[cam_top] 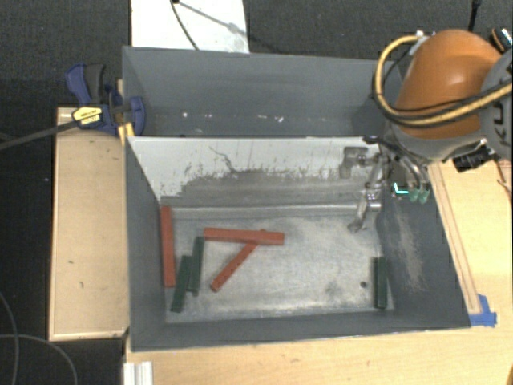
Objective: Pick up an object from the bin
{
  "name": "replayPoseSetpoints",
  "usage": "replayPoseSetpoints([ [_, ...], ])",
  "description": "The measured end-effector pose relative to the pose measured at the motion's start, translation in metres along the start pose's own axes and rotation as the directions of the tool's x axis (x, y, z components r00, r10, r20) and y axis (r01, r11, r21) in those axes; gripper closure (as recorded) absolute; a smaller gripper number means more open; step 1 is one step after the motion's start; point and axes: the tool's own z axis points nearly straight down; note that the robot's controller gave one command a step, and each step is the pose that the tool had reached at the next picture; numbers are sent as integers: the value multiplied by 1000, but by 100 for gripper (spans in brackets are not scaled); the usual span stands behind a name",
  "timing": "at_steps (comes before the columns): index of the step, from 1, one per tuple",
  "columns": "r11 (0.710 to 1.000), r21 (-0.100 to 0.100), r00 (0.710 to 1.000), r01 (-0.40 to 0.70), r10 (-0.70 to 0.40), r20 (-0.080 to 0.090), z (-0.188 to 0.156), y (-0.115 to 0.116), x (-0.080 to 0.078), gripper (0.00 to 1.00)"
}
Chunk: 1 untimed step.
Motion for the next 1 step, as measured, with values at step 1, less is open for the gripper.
replayPoseSetpoints([
  [1,999,-1,999,36,-36,3,33,36,-5,0],
])
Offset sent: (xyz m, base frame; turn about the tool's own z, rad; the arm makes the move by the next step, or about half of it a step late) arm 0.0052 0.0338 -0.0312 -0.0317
